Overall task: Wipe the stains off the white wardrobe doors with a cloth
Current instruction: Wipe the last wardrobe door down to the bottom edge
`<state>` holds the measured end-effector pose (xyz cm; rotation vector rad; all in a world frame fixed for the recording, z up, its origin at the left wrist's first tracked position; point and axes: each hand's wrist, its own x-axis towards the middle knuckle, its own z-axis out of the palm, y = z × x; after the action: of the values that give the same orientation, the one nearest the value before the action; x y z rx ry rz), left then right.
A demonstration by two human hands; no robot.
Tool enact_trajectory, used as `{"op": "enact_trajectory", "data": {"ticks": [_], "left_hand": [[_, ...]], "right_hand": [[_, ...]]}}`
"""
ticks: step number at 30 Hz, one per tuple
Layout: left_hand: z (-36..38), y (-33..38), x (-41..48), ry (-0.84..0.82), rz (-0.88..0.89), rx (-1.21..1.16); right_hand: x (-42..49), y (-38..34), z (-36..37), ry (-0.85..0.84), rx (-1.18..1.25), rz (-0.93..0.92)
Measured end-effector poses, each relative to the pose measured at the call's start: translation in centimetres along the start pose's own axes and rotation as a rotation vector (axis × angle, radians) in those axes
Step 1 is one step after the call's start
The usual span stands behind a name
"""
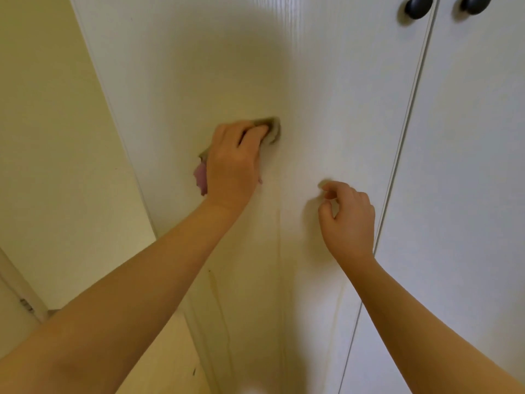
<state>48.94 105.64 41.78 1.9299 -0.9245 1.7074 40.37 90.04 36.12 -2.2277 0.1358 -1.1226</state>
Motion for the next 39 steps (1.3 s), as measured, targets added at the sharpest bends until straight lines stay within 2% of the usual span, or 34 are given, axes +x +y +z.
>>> {"op": "enact_trajectory", "data": {"ticks": [2,6,7,9,11,12,14,16,18,20,23,24,26,28,30,32,35,36,37,39], "left_hand": [[0.7,1.1,-1.1,-0.056,-0.06,0.005],[0.5,3.5,-9.2,-0.38,0.381,-0.08],[0.5,3.1,-8.8,-0.409,0.401,-0.085],[0.4,2.3,-5.6,-0.381,0.233,-0.09],[0.9,1.5,-2.2,-0.215,0.048,-0.055],[1.1,1.6,-1.9,-0.132,0.041,-0.052],[1.9,2.2,-5.4,-0.086,0.168,-0.033],[2.0,3.6,-11.2,-0.266,0.338,-0.054],[1.4,3.7,-13.3,-0.418,0.405,-0.057],[1.3,3.0,-10.5,-0.389,0.357,-0.077],[1.2,1.4,-5.0,-0.122,0.147,-0.039],[1.2,1.4,-5.0,-0.089,0.141,-0.036],[1.6,1.9,-8.7,-0.142,0.291,-0.044],[1.5,2.3,-13.6,-0.323,0.479,-0.05],[1.2,1.9,-15.1,-0.43,0.522,-0.047],[1.2,1.8,-12.6,-0.39,0.46,-0.046],[1.3,1.8,-7.3,-0.157,0.209,-0.027],[1.4,1.8,-7.4,-0.126,0.201,-0.019],[1.6,1.9,-8.8,-0.134,0.263,-0.019],[1.8,2.2,-13.5,-0.311,0.489,-0.058]], "right_hand": [[0.1,-0.1,0.1,-0.009,0.015,0.009],[-0.9,0.4,-0.2,-0.024,-0.019,0.0],[-1.1,0.7,-0.4,-0.027,-0.03,0.01],[-1.3,1.3,-0.8,-0.022,-0.042,0.021],[-1.2,1.8,-1.0,-0.008,-0.034,0.039],[-1.1,1.8,-0.9,-0.009,-0.027,0.056],[-1.2,2.0,-1.0,-0.021,-0.024,0.087],[-1.6,2.1,-1.2,-0.032,-0.036,0.082],[-2.0,2.4,-1.4,-0.048,-0.059,0.077],[-2.1,2.6,-1.6,-0.049,-0.059,0.09],[-2.0,2.7,-1.8,-0.021,-0.034,0.121],[-2.1,2.7,-1.6,-0.018,-0.029,0.126],[-2.3,2.7,-1.4,-0.03,-0.018,0.116],[-2.7,2.6,-1.4,-0.051,-0.022,0.118],[-3.0,2.8,-1.6,-0.05,-0.031,0.12],[-3.2,3.1,-1.8,-0.051,-0.042,0.127],[-3.2,3.7,-2.1,-0.021,-0.024,0.167],[-3.2,3.8,-1.9,-0.018,-0.021,0.179],[-3.3,3.8,-1.9,-0.021,-0.02,0.18],[-3.6,3.9,-2.0,-0.03,-0.031,0.175]]}}
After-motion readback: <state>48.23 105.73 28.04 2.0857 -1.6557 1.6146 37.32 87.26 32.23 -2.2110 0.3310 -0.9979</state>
